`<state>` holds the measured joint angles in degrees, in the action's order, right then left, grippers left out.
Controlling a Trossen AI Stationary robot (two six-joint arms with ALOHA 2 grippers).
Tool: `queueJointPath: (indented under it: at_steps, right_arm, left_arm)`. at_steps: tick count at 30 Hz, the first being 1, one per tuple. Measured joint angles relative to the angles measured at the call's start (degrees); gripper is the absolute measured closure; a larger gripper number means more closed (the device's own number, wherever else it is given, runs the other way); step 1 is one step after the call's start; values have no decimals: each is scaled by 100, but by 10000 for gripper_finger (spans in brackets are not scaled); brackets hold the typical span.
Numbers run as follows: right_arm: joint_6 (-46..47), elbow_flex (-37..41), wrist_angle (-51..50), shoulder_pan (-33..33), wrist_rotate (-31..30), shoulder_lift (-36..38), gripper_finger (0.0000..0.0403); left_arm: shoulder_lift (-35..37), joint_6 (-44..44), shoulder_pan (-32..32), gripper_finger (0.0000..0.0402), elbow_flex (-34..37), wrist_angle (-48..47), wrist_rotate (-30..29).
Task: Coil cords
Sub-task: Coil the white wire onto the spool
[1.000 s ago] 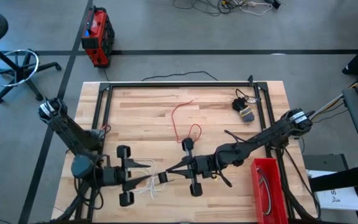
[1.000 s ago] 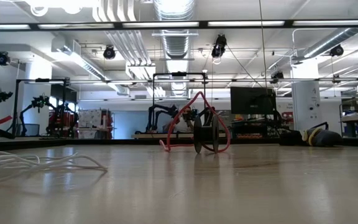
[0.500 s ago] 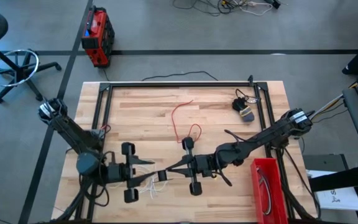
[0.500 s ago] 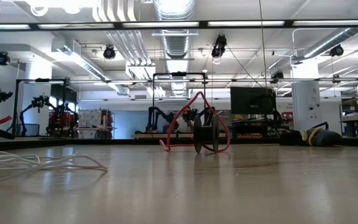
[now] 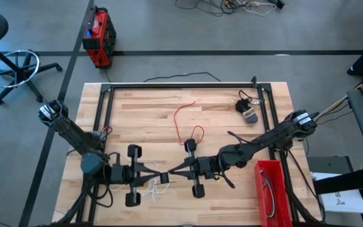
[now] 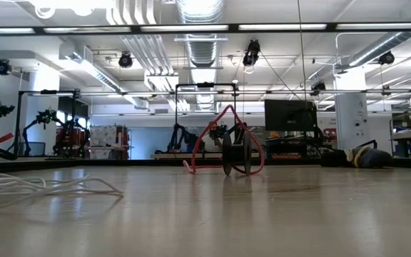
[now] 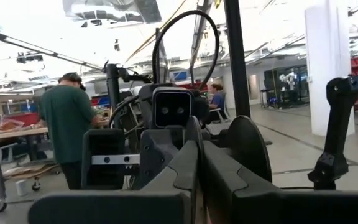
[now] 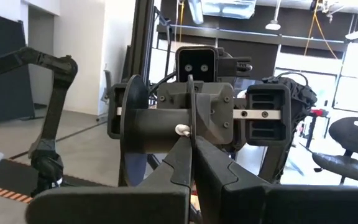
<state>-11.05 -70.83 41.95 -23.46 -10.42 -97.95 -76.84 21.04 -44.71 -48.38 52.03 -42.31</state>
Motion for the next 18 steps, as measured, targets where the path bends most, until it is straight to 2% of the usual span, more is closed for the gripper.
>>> queueJointPath:
  at_steps: [7,14,18]
  right_arm:
    - [296,0,4,0,-8,0,390]
    - [302,0,-9,0,-10,0,331]
    - [315,0,-23,0,-33,25,300]
  left_arm:
    - [11,-14,-2,399,0,60,-170]
    - [26,21,-2,401,0,60,-260]
    - [93,31,-18,401,2,53,-528]
